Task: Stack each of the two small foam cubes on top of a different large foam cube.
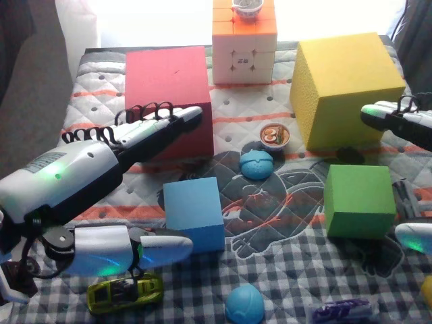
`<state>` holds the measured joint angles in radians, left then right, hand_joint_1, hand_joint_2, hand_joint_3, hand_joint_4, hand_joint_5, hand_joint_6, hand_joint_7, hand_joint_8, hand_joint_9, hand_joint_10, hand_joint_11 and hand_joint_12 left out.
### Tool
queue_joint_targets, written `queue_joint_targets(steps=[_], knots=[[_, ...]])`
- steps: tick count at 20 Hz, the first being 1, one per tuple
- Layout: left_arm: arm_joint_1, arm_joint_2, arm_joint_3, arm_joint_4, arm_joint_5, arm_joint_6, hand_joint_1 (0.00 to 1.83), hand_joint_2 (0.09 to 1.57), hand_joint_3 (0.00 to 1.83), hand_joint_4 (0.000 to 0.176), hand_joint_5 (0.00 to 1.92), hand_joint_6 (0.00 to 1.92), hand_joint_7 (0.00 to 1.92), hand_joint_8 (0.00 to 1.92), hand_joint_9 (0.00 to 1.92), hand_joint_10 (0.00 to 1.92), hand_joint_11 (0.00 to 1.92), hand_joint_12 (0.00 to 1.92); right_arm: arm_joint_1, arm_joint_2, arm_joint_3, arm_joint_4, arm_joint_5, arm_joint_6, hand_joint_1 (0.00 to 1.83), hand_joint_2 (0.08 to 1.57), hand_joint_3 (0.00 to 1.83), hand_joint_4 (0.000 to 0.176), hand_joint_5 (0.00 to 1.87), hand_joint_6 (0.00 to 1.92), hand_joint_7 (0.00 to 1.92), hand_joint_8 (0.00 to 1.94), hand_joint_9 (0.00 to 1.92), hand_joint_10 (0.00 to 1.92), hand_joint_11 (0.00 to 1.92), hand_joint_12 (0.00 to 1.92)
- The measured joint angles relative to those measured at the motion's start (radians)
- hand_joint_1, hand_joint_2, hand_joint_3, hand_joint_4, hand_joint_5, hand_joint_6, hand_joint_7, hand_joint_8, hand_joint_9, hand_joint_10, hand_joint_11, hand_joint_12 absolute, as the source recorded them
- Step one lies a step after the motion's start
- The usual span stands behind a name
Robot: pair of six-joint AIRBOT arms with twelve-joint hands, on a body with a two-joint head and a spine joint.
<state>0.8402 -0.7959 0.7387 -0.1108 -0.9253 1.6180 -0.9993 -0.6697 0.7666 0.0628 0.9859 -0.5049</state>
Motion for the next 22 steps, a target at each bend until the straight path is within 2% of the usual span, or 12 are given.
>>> queue_joint_targets(steps=[2,3,4,7,9,10,12,14,17,20,21,22], knots=[[-0.002,-0.010,0.006,-0.009,-0.001,0.000,0.63,1.06,0.00,0.036,0.00,0.00,0.00,0.00,0.00,0.00,0.00,0.36,0.011,-0.009,0.011,0.004,-0.018,0.000,0.63,1.05,0.00,0.000,0.00,0.00,0.00,0.00,0.00,0.00,0.00,1.64],[-0.002,-0.013,0.009,-0.010,0.005,0.000,0.61,1.06,0.00,0.025,0.00,0.00,0.00,0.00,0.00,0.00,0.00,0.42,0.014,-0.013,0.011,0.011,-0.023,0.000,0.62,1.06,0.00,0.000,0.00,0.00,0.00,0.00,0.00,0.00,0.00,1.68],[-0.005,-0.013,0.010,-0.010,0.014,0.000,0.59,1.08,0.00,0.049,0.00,0.00,0.00,0.00,0.00,0.00,0.00,0.28,0.018,-0.017,0.016,0.009,-0.032,0.000,0.61,1.05,0.00,0.000,0.00,0.00,0.00,0.00,0.03,0.01,0.00,1.69],[-0.023,-0.036,0.028,-0.019,0.048,0.001,0.67,1.05,0.00,0.073,0.00,0.00,0.00,0.00,0.00,0.00,0.00,0.16,0.047,-0.047,0.038,0.003,-0.071,0.000,0.60,1.05,0.00,0.000,0.00,0.00,0.00,0.00,0.04,0.03,0.00,1.65],[-0.028,-0.060,0.048,-0.046,0.076,0.001,0.67,1.05,0.00,0.071,0.00,0.00,0.00,0.00,0.00,0.00,0.00,0.16,0.079,-0.085,0.065,0.008,-0.123,0.000,0.63,1.05,0.00,0.000,0.00,0.00,0.00,0.00,0.07,0.08,0.00,1.55],[-0.028,-0.063,0.053,-0.056,0.093,0.001,0.67,1.04,0.00,0.058,0.00,0.00,0.00,0.00,0.00,0.00,0.00,0.28,0.087,-0.097,0.074,0.008,-0.147,0.001,0.64,1.05,0.00,0.000,0.00,0.00,0.00,0.00,0.07,0.10,0.00,1.47],[-0.043,-0.082,0.074,-0.062,0.122,0.001,0.78,1.03,0.00,0.045,0.00,0.00,0.01,0.00,0.01,0.01,0.00,0.80,0.103,-0.118,0.094,0.007,-0.193,0.000,0.69,1.05,0.00,0.000,0.00,0.00,0.01,0.00,0.01,0.31,0.00,1.39],[-0.069,-0.121,0.101,-0.082,0.146,0.001,0.90,1.03,0.00,0.048,0.01,0.01,0.06,0.01,0.06,0.03,0.00,0.93,0.124,-0.148,0.118,0.008,-0.225,0.000,0.73,1.07,0.00,0.000,0.00,0.00,0.00,0.00,0.00,0.29,0.00,1.28],[-0.077,-0.177,0.134,-0.097,0.211,0.002,0.96,1.03,0.00,0.010,0.17,0.03,0.19,0.02,0.24,0.13,0.00,1.39,0.142,-0.185,0.147,0.008,-0.298,0.000,0.82,1.09,0.00,0.000,0.09,0.05,0.12,0.02,0.00,0.51,0.00,1.44],[-0.097,-0.206,0.164,-0.115,0.244,0.007,1.03,1.02,0.00,0.000,0.38,0.01,0.40,0.03,0.16,0.75,0.00,1.64,0.148,-0.188,0.149,0.012,-0.312,0.000,0.93,1.10,0.00,0.000,0.02,0.50,0.31,0.05,0.01,0.87,0.00,1.60],[-0.102,-0.212,0.164,-0.123,0.251,0.034,1.06,1.07,0.00,0.000,0.38,0.33,0.41,0.32,0.15,1.10,0.04,1.78,0.150,-0.188,0.150,0.011,-0.303,0.000,0.98,1.09,0.00,0.000,0.00,0.67,0.37,0.09,0.02,1.00,0.00,1.67],[-0.113,-0.224,0.163,-0.135,0.262,0.082,1.09,1.09,0.00,0.000,0.26,1.00,0.27,0.92,0.19,1.43,0.18,1.86,0.150,-0.188,0.150,0.012,-0.302,0.000,1.09,1.06,0.00,0.000,0.02,0.87,0.41,0.32,0.09,1.11,0.00,1.75]])
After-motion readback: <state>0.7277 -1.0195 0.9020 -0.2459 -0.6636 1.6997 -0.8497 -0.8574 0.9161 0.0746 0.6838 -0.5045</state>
